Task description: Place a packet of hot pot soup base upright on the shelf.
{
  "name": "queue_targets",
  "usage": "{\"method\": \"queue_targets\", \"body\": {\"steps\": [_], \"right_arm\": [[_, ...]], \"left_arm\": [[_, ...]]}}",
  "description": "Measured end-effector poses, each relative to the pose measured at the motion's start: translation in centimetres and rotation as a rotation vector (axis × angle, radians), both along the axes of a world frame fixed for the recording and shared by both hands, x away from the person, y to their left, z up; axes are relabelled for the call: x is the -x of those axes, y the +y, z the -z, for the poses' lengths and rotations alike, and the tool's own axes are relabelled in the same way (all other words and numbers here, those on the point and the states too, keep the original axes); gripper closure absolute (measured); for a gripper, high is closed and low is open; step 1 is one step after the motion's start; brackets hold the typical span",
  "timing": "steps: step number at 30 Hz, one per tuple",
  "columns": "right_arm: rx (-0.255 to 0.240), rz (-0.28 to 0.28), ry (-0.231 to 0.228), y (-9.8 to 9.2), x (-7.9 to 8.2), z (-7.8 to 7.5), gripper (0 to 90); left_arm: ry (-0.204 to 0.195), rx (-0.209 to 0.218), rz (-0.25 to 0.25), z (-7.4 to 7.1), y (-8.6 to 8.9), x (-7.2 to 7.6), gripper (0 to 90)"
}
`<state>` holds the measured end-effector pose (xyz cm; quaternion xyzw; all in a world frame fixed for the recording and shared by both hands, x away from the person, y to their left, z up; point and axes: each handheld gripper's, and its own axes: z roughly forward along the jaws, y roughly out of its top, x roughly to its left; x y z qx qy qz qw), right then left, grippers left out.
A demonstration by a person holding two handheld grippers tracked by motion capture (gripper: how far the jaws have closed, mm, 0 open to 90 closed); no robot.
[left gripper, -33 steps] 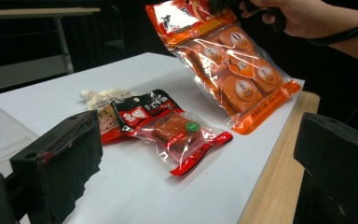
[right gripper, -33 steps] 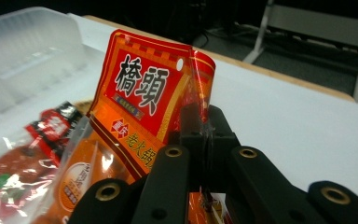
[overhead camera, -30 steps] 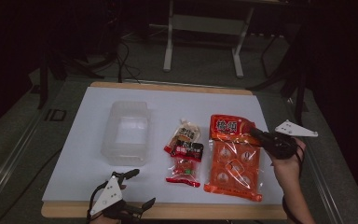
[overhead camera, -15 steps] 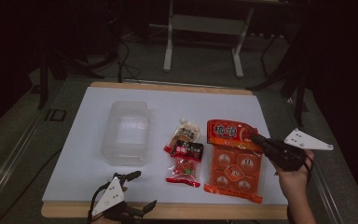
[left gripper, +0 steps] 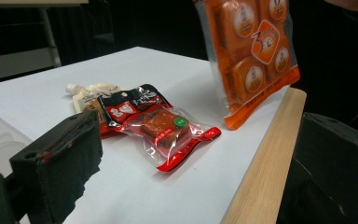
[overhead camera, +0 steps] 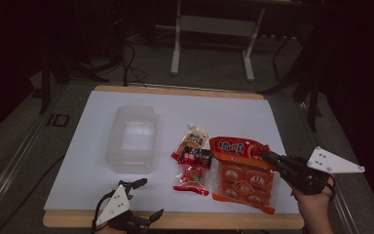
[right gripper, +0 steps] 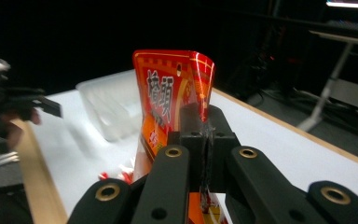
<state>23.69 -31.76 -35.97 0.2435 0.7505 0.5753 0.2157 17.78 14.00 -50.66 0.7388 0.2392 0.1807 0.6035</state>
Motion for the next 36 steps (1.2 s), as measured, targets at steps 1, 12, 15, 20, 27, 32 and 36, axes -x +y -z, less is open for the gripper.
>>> {"method": "queue_targets", "body": {"steps": [1, 12, 15, 20, 27, 32, 36], "right_arm": [[0.000, -0.013, -0.007, 0.1, 0.1, -0.2, 88.8], [-0.001, -0.061, -0.104, 1.8, 1.0, -3.8, 88.9], [0.013, -0.060, -0.121, 2.4, 0.9, -4.8, 88.8], [0.025, -0.081, -0.140, 3.7, 1.1, -5.8, 88.8], [0.032, -0.105, -0.153, 5.2, 1.2, -6.2, 88.8], [0.029, -0.123, -0.165, 5.7, 1.3, -6.9, 88.8], [0.024, -0.135, -0.173, 6.0, 1.4, -7.3, 88.7]], "left_arm": [[0.001, 0.004, 0.003, 0.0, 0.1, 0.0, 1.4], [-0.008, 0.019, -0.004, -1.0, 0.0, -0.6, 1.4], [0.028, 0.041, 0.014, -1.8, 0.0, -0.9, 1.3], [0.067, 0.083, 0.041, -3.2, 0.3, -1.6, 1.4], [0.012, 0.054, 0.064, -5.5, -0.1, -2.7, 1.3], [-0.003, 0.069, 0.107, -7.1, -0.5, -3.8, 1.4], [-0.010, 0.060, 0.142, -8.2, -1.3, -4.7, 1.4]]}}
